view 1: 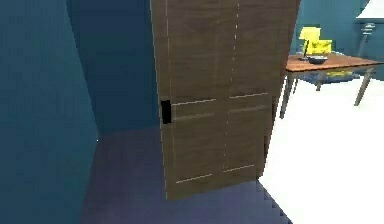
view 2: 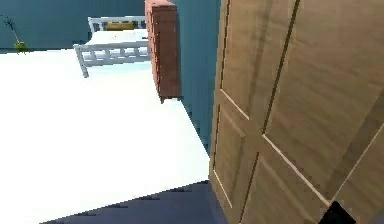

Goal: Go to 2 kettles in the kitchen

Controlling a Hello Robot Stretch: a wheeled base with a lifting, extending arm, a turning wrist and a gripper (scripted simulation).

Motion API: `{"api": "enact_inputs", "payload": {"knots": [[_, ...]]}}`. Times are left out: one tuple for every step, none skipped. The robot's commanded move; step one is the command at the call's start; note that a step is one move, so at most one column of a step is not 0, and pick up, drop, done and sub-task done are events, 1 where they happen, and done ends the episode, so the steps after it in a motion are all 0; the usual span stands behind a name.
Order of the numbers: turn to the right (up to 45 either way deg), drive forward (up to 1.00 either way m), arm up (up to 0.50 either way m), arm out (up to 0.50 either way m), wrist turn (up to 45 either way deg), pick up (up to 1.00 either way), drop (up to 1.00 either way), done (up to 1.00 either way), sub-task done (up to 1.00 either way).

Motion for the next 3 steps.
{"api": "enact_inputs", "payload": {"knots": [[-45.0,0.0,0.0,0.0,0.0,0.0,0.0,0.0,0.0],[-45.0,0.0,0.0,0.0,0.0,0.0,0.0,0.0,0.0],[-45.0,0.0,0.0,0.0,0.0,0.0,0.0,0.0,0.0]]}}
